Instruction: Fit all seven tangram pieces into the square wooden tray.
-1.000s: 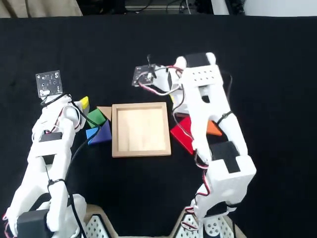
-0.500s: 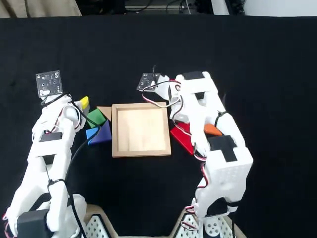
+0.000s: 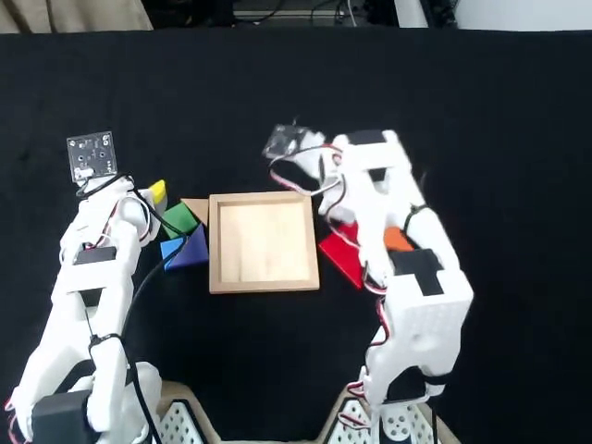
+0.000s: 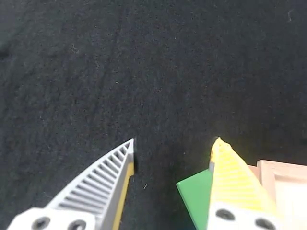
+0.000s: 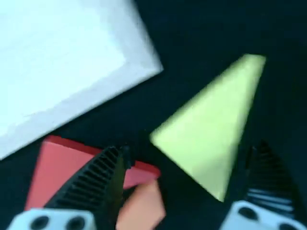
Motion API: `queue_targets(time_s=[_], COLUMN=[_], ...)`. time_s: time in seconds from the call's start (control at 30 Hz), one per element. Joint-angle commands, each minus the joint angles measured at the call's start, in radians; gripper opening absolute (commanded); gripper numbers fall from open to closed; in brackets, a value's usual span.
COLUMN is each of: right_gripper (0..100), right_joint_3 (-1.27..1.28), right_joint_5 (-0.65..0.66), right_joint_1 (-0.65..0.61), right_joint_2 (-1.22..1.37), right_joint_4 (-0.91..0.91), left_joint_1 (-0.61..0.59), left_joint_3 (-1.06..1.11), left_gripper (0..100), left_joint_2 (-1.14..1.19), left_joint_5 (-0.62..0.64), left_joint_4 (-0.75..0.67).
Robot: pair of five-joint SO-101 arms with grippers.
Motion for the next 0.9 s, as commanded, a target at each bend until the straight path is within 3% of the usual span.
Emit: queue_targets(time_s=[0.0, 0.27, 0.67, 0.87], right_gripper=[36.8, 36.8, 36.6, 18.2], right_joint_3=[-0.101, -0.113, -0.277, -0.285], right_joint_5=[-0.012, 0.029, 0.031, 0.095], right_joint_1=[0.035, -0.002, 0.063, 0.058], right_joint_2=[-0.002, 0.090, 0.255, 0.288], right_joint_4=[-0.011, -0.014, -0.009, -0.011], left_joint_1=[0.015, 0.015, 0.015, 0.015], left_joint_3=[-0.008, -0.010, -0.012, -0.012], left_gripper=[26, 26, 26, 26], left_joint_2=[-0.005, -0.005, -0.005, -0.005], left_joint_5=[0.009, 0.009, 0.009, 0.009], left_joint_4=[-0.018, -0.018, -0.018, -0.018])
